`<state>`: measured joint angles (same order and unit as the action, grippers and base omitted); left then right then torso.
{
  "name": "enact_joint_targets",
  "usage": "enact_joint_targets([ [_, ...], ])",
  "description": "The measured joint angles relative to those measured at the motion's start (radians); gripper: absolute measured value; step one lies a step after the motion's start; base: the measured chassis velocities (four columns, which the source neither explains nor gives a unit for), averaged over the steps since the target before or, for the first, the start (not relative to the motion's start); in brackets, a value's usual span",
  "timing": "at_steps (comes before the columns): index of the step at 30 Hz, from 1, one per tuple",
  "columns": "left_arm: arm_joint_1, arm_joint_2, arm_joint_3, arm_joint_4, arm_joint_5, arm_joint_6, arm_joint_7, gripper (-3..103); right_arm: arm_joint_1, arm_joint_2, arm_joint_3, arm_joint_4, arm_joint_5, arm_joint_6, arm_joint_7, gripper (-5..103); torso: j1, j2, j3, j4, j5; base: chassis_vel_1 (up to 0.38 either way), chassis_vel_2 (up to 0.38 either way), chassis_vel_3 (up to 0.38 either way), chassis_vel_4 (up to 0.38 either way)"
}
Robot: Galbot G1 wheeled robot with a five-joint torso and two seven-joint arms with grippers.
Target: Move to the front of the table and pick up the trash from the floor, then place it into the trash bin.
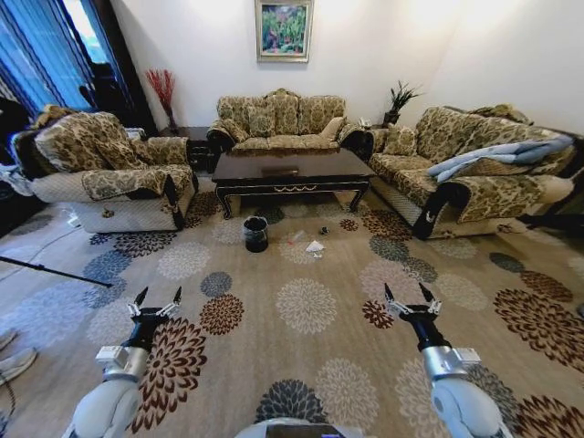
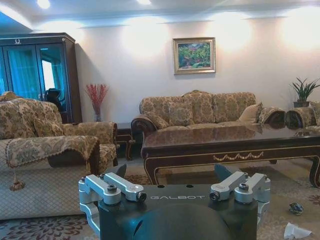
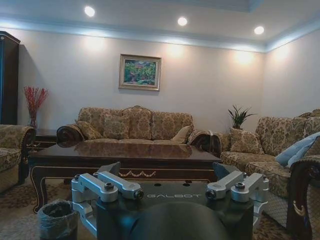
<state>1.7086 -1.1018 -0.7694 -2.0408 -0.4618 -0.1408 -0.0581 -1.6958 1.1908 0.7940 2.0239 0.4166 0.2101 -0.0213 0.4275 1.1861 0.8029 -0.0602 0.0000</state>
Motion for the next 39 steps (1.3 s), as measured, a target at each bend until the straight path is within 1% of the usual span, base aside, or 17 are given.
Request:
enact_joint_targets([
  [6,0.003,-0.001,-0.003,0.0,-0.002,0.0,-0.001,100,-0.002,0.005,-0.001,0.001,0.0,0.0,0.0,100,0.0,0.0,0.0,0.0,0.0,0.0,0.0,0.0,0.0],
  [9,0.009,-0.002,-0.004,-0.005,-0.01,0.007,-0.001,100,-0.001,0.004,-0.002,0.001,0.0,0.0,0.001,100,0.0,0.0,0.0,0.0,0.0,0.0,0.0,0.0,0.0],
  [11,0.015,-0.004,-0.003,-0.018,-0.03,0.019,0.001,100,0.001,0.001,-0.002,0.001,0.002,-0.003,0.002,100,-0.001,-0.002,-0.001,0.0001,0.0001,0.0,0.0,0.0,0.0],
  [13,0.02,-0.008,0.006,-0.052,-0.053,0.061,0.001,100,0.002,-0.007,-0.004,0.001,0.009,-0.009,0.005,100,-0.006,-0.014,-0.007,0.0,0.0001,0.0,0.0,0.0,0.0],
  [14,0.02,-0.008,0.006,-0.052,-0.053,0.061,0.001,100,0.002,-0.007,-0.004,0.001,0.009,-0.009,0.005,100,-0.006,-0.014,-0.007,0.0,0.0001,0.0,0.0,0.0,0.0],
  [18,0.012,-0.012,0.014,-0.082,-0.047,0.118,0.0,100,0.004,-0.018,-0.004,0.005,0.019,-0.015,0.007,100,-0.017,-0.038,-0.021,0.0,0.0001,0.0,0.0,0.0,0.0],
  [22,0.01,-0.011,0.014,-0.083,-0.042,0.128,0.0,100,0.003,-0.019,-0.002,0.007,0.02,-0.016,0.007,100,-0.025,-0.054,-0.029,0.0,0.0,0.0,0.0,0.0,0.0],
  [23,0.005,-0.011,0.013,-0.078,-0.04,0.128,0.0,100,0.001,-0.019,-0.001,0.009,0.02,-0.016,0.008,100,-0.03,-0.066,-0.036,0.0,0.0001,0.0,0.0,0.0,0.0],
  [25,0.005,-0.011,0.013,-0.075,-0.04,0.128,0.0,100,0.0,-0.018,0.0,0.011,0.02,-0.016,0.008,100,-0.031,-0.069,-0.038,-0.0001,-0.0001,0.0,0.0,0.0,0.0],
  [28,0.007,-0.009,0.008,-0.073,-0.031,0.128,-0.006,100,-0.006,-0.01,0.0,0.018,0.019,-0.015,0.008,100,-0.042,-0.094,-0.052,0.0,-0.0001,0.0,0.0,0.0,0.0],
  [30,0.006,-0.009,0.008,-0.073,-0.026,0.13,-0.01,100,-0.006,-0.008,0.0,0.018,0.018,-0.015,0.008,100,-0.044,-0.099,-0.054,0.0,0.0,0.0,0.0,0.0,0.0],
  [32,0.003,-0.009,0.005,-0.071,-0.016,0.143,-0.021,100,-0.008,-0.004,-0.001,0.018,0.014,-0.014,0.007,100,-0.052,-0.115,-0.063,0.0,0.0,0.0,0.0,0.0,0.0],
  [33,0.003,-0.009,0.005,-0.071,-0.016,0.143,-0.021,100,-0.008,-0.004,-0.001,0.018,0.014,-0.014,0.007,100,-0.052,-0.115,-0.063,0.0,0.0,0.0,0.0,0.0,0.0],
  [36,0.003,-0.009,0.004,-0.074,-0.016,0.151,-0.022,100,-0.012,-0.004,-0.002,0.018,0.012,-0.012,0.005,100,-0.061,-0.136,-0.074,0.0,0.0,0.0,0.0,0.0,0.0],
  [39,0.004,-0.009,0.004,-0.075,-0.017,0.153,-0.022,100,-0.012,-0.004,-0.002,0.02,0.012,-0.012,0.005,100,-0.066,-0.146,-0.079,0.0,0.0,0.0,0.0,0.0,0.0],
])
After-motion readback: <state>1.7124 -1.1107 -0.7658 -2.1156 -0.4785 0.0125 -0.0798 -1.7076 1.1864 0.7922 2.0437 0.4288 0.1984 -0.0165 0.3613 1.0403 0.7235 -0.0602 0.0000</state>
